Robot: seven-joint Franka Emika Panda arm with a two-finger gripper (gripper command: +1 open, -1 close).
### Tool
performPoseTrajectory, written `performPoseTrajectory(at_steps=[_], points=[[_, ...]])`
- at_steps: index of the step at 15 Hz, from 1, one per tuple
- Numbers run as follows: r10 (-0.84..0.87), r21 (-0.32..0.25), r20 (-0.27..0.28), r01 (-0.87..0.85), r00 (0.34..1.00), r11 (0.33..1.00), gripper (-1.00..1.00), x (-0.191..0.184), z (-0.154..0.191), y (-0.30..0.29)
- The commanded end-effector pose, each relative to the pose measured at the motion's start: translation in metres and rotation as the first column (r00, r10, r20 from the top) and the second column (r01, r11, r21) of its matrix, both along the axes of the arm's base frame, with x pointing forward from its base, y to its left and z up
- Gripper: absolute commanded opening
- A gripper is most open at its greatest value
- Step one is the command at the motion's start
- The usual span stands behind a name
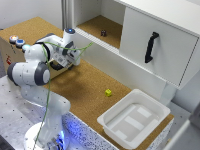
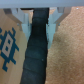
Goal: Push the handle of the drawer
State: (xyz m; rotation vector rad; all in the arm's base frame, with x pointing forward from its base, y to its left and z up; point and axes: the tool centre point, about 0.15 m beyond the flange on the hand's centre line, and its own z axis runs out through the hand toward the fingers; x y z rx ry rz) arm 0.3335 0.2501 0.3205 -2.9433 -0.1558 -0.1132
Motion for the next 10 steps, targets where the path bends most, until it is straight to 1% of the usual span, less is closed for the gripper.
performPoseTrajectory(at_steps=[1,6,7,8,10], points=[[0.014,-0.009,-0.040,-0.014,0.999,1.000,-1.00,0.018,-0.046,0.054],[-0.003,-0.002,-0.032,0.003,0.999,1.000,-1.00,0.015,-0.045,0.069],[-0.008,0.000,-0.032,0.008,0.999,1.000,1.00,0.014,-0.045,0.070],[-0.017,0.006,-0.024,0.017,1.000,1.000,1.00,0.012,-0.041,0.070],[-0.036,0.007,0.017,0.036,0.999,0.999,1.00,0.006,-0.023,0.067]])
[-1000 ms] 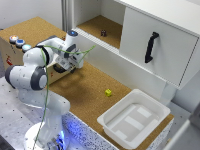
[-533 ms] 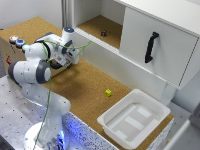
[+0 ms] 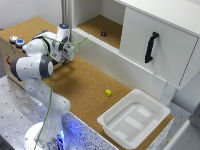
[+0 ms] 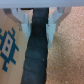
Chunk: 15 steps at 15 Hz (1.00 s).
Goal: Push the handle of the drawer
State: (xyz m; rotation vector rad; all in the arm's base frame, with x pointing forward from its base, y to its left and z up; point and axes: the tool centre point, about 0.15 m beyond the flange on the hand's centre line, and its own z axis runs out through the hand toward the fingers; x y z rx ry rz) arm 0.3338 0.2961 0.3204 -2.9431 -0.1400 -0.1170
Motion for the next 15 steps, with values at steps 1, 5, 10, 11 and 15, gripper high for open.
performPoseTrajectory(at_steps=[1,5,10,11,15], points=[[-0.033,0.015,0.037,0.032,0.999,0.999,1.00,0.003,-0.011,0.019],[-0.071,0.054,0.124,0.065,0.990,0.996,1.00,-0.007,0.036,0.013],[-0.045,0.011,0.209,0.044,0.977,0.999,1.00,-0.020,0.085,0.016],[-0.002,-0.007,0.219,0.003,0.976,1.000,1.00,-0.026,0.101,0.021],[0.248,-0.096,0.185,-0.234,0.951,0.968,1.00,-0.045,0.137,0.046]])
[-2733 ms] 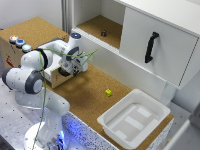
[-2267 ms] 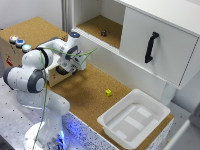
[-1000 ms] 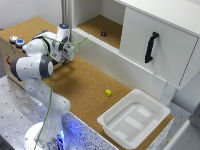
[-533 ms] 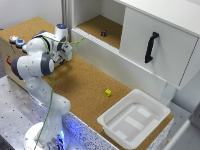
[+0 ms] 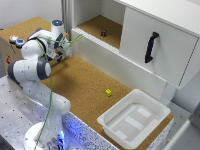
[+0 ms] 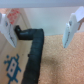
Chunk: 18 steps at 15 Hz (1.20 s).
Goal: Push the handle of the drawer
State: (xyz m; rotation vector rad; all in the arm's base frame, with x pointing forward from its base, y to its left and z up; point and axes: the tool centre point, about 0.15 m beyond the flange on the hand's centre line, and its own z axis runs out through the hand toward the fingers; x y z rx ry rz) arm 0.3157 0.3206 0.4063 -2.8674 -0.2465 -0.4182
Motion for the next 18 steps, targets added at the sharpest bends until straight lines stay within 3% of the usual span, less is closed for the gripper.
performPoseTrajectory(at_steps=[1,8,14,15,18], points=[[0.232,-0.153,-0.030,-0.234,0.972,0.960,1.00,-0.033,0.060,0.028],[0.592,-0.243,-0.199,-0.624,0.781,0.743,1.00,-0.069,0.099,0.087],[0.754,-0.301,-0.278,-0.800,0.595,0.520,1.00,-0.121,0.104,0.142],[0.769,-0.319,-0.298,-0.818,0.565,0.478,-1.00,-0.132,0.102,0.144],[0.804,-0.331,-0.342,-0.863,0.487,0.381,-1.00,-0.171,0.100,0.141]])
